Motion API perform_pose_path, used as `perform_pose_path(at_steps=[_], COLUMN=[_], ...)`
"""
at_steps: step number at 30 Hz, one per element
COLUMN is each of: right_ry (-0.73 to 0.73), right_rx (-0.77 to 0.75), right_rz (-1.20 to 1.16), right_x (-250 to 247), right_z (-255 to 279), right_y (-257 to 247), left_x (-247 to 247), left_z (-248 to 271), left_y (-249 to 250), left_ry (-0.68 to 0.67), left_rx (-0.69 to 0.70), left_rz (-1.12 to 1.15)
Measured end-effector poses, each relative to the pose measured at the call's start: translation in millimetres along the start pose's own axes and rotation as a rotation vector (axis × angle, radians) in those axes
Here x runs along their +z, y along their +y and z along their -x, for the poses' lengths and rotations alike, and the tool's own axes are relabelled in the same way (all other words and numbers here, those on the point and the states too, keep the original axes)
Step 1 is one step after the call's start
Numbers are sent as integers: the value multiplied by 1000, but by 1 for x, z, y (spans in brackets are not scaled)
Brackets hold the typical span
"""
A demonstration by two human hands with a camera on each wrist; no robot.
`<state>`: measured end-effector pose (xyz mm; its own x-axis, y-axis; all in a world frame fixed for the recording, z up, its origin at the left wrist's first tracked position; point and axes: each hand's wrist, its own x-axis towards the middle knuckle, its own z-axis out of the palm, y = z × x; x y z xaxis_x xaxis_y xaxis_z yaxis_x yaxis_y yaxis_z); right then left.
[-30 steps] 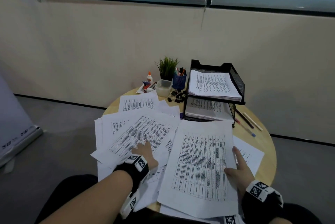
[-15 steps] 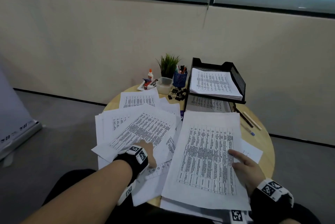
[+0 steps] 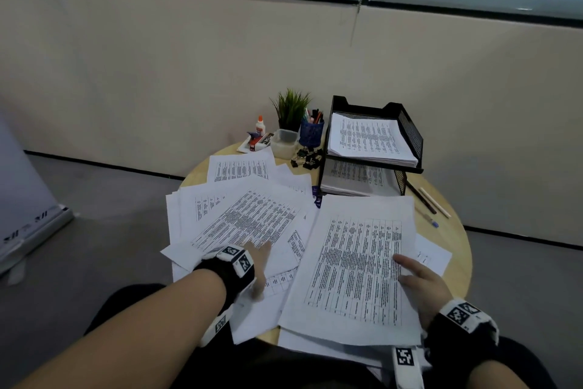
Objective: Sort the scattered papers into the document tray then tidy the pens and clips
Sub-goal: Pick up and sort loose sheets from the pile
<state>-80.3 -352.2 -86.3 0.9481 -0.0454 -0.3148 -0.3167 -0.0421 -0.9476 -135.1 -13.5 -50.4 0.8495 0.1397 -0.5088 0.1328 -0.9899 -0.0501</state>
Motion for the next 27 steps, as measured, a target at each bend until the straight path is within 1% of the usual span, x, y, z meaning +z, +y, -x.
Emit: perform_pose_path(at_steps=[2, 4, 5, 8, 9, 11, 15, 18, 20, 24, 27], right_ry=[9, 1, -10, -51, -53, -72, -68, -76, -58, -60, -91], right_rx=[21, 72, 101, 174, 182, 193, 147, 69, 28, 28, 44], right_rz=[28, 84, 103, 131, 131, 137, 121, 57, -45, -119, -112], right_x=[1, 2, 2, 3, -1, 1, 7, 13, 18, 21, 19], right_z=[5, 8, 7, 5, -6, -8, 13, 18, 21, 22, 18], right_y=[-3, -1, 3, 12, 22, 23, 0, -3, -4, -3, 1], left_x=[0, 0, 0, -10, -15, -21, -25, -21, -14, 3, 7], left_z=[4, 9, 11, 14, 15, 15, 28, 36, 38, 38, 42], left_y=[4, 4, 4, 5, 6, 8, 30, 56, 74, 108, 133], left_ry=[59, 85, 79, 59, 49, 56, 121, 64, 11, -66, -65], left_rx=[25, 22, 9, 29, 37, 81, 255, 364, 419, 518, 583], left_rz=[-21, 10, 30, 62, 79, 134, 367, 476, 527, 591, 648])
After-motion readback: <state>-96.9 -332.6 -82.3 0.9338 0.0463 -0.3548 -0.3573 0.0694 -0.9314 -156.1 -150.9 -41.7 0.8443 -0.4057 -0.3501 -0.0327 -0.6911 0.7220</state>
